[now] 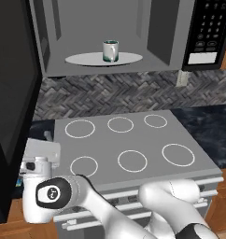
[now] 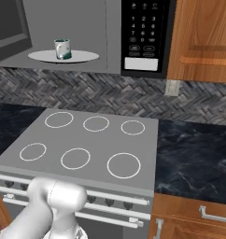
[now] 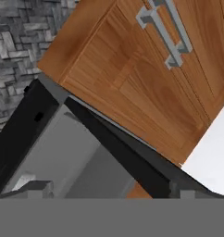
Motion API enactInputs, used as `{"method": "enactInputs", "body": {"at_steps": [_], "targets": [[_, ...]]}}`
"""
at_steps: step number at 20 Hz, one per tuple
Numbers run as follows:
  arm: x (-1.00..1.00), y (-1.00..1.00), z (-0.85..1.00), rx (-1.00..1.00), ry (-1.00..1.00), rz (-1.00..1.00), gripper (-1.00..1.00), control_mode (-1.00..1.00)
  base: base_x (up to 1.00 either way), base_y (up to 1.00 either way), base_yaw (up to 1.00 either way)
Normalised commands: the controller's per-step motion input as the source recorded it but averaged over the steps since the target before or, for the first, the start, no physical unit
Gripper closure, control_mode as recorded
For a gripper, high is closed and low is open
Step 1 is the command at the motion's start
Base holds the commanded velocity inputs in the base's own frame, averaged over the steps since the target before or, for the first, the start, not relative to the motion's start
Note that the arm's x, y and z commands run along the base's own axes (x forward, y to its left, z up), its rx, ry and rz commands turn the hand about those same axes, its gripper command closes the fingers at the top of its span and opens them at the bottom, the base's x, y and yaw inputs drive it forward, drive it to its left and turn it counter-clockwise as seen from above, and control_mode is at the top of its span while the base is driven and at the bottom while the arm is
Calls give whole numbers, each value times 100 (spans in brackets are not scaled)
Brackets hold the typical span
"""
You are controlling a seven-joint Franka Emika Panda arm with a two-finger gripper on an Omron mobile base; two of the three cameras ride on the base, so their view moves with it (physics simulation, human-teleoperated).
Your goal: Place the microwavable item in the microwave. Then, close the microwave door and press the start button.
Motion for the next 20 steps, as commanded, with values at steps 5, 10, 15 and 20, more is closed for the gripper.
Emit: {"method": "enactInputs", "body": {"at_steps": [5, 10, 15, 20], "targets": [[0, 100, 42, -10, 0, -18, -100, -100, 0, 0, 0], [-9, 35, 51, -1, 0, -25, -100, -100, 0, 0, 0], [-39, -70, 17, 20, 0, -21, -100, -100, 0, 0, 0], [-33, -100, 28, 27, -3, -15, -100, -100, 0, 0, 0]]}}
